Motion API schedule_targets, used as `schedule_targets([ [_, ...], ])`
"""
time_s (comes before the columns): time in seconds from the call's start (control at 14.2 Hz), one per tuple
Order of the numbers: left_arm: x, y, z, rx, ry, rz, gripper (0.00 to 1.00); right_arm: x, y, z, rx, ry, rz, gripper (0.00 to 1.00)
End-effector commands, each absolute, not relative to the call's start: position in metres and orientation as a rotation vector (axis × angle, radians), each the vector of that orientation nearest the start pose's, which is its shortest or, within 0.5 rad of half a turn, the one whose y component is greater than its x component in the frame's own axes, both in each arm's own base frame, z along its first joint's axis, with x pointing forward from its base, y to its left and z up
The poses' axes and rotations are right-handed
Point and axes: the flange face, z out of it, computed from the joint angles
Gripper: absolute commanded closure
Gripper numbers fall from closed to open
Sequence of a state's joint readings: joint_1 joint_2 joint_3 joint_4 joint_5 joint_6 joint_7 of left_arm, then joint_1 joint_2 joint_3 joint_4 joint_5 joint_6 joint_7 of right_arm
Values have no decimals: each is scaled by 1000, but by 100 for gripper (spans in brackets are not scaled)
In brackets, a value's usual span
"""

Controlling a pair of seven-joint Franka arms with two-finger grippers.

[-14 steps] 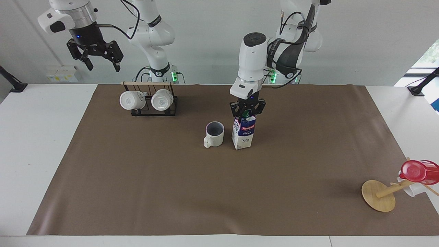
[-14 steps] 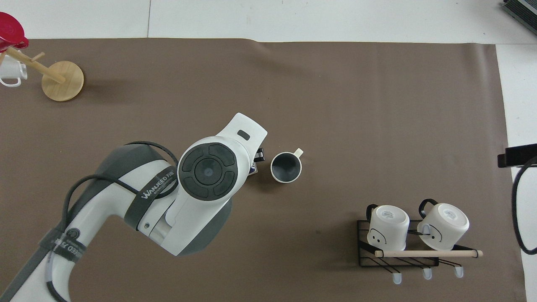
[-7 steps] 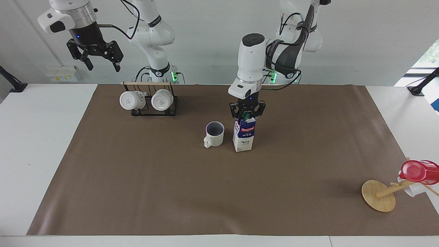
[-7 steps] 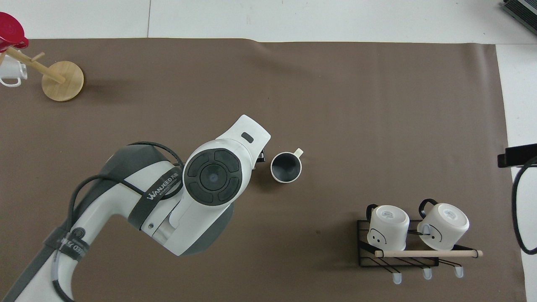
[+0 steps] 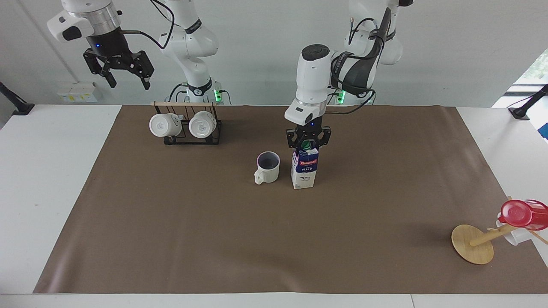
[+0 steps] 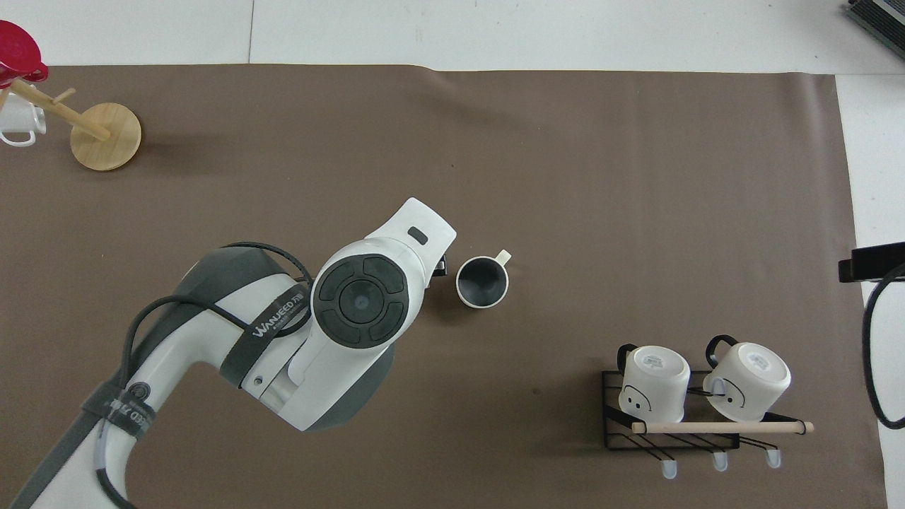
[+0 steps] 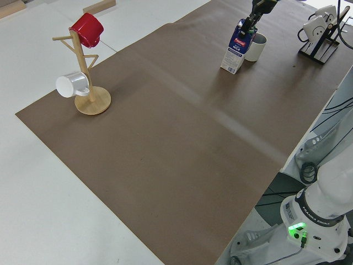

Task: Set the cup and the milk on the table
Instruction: 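Lower the carton beside the mug with the left gripper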

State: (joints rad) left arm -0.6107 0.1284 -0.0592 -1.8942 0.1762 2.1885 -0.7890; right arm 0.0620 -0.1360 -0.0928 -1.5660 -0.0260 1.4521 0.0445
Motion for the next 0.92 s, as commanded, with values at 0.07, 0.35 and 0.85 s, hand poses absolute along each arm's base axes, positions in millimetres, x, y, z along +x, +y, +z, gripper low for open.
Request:
schedule_targets([
  [0.07, 481, -374, 461, -3114, -31, -363, 0, 491, -24, 689, -3149, 88, -40, 0],
  [0.35, 490, -368, 506, -3133, -115, -281, 0, 491, -23, 689, -3149, 85, -40, 0],
  [0.85, 500, -309, 564, -3073, 11, -149, 0, 491, -24, 689, -3149, 88, -40, 0],
])
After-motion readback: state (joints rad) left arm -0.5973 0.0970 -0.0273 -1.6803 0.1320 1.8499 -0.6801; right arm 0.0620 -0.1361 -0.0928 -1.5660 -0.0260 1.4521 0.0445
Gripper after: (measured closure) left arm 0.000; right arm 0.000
